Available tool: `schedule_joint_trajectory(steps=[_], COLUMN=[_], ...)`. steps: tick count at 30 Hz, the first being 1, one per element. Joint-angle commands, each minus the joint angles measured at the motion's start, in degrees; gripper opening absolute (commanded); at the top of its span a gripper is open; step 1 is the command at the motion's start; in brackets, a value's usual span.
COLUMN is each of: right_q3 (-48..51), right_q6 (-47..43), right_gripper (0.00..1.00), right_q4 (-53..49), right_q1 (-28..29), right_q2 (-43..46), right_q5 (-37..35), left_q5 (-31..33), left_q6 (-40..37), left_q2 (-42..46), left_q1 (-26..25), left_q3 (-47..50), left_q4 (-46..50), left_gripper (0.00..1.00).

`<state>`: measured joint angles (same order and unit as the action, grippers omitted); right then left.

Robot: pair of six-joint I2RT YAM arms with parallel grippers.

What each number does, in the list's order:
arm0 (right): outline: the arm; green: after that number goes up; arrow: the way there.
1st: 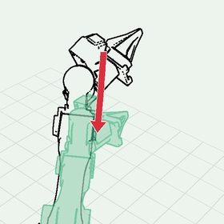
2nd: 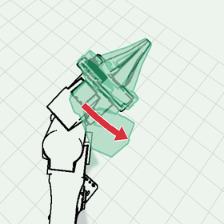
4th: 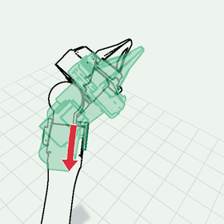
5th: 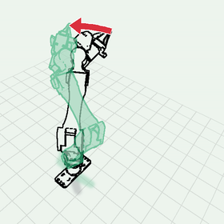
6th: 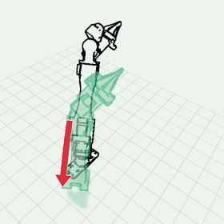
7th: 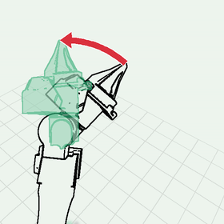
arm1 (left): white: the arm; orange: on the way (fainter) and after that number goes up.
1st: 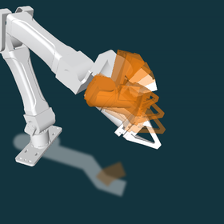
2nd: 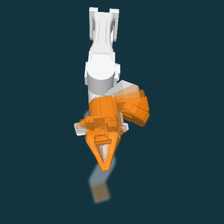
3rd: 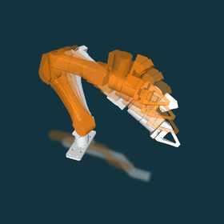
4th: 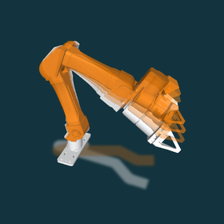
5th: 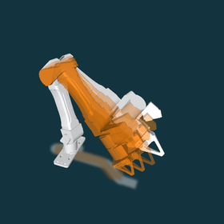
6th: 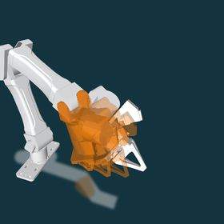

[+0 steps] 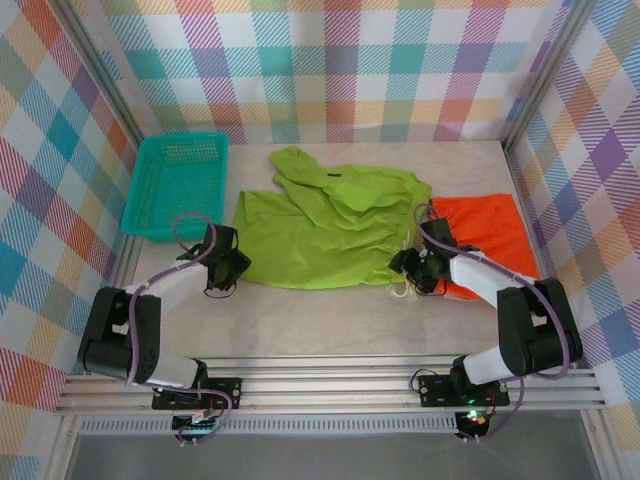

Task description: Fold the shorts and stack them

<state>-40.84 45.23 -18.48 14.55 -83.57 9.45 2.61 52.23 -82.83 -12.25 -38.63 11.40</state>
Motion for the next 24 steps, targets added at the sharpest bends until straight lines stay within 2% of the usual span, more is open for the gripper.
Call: schedule_joint_trajectory(steps=[1,5,7,10,15,24], right_q3=[-2.08,-3.70,-4.80,-7.70,-13.30,-23.32], right_q6=[0.29,-0.21,-0.81,-2.86,-6.64,-12.27], right_gripper=[0.51,0.27,0.18,0.09,0.00,0.00], right_q4=[1.84,0.83,-0.72,-5.10,-13.17,-29.04], right_q1=[0.71,0.96,0.96,1.01,0.94,0.91], right_q2=[-2.25,-2.88,-1.80,1.37,6.39,9.71], right_q5=[0.12,-0.17,-0.64,-2.17,-3.55,-3.15], left_q5=[-0.46,-0.76,-0.70,3.07,9.78,11.08], left_q6=[-1.16,-3.05,-4.41,-6.65,-10.86,-16.82], left_q2=[-2.77,-4.49,-2.92,2.03,10.20,16.88], left_q1=[-0.41,-0.27,-0.14,-0.05,0.45,0.56], left_q3=[-2.10,-5.47,-7.45,-11.49,-20.68,-33.96], left_q4=[-3.57,-1.37,1.13,10.08,25.68,43.45], left_gripper=[0.36,0.08,0.00,0.00,0.00,0.00])
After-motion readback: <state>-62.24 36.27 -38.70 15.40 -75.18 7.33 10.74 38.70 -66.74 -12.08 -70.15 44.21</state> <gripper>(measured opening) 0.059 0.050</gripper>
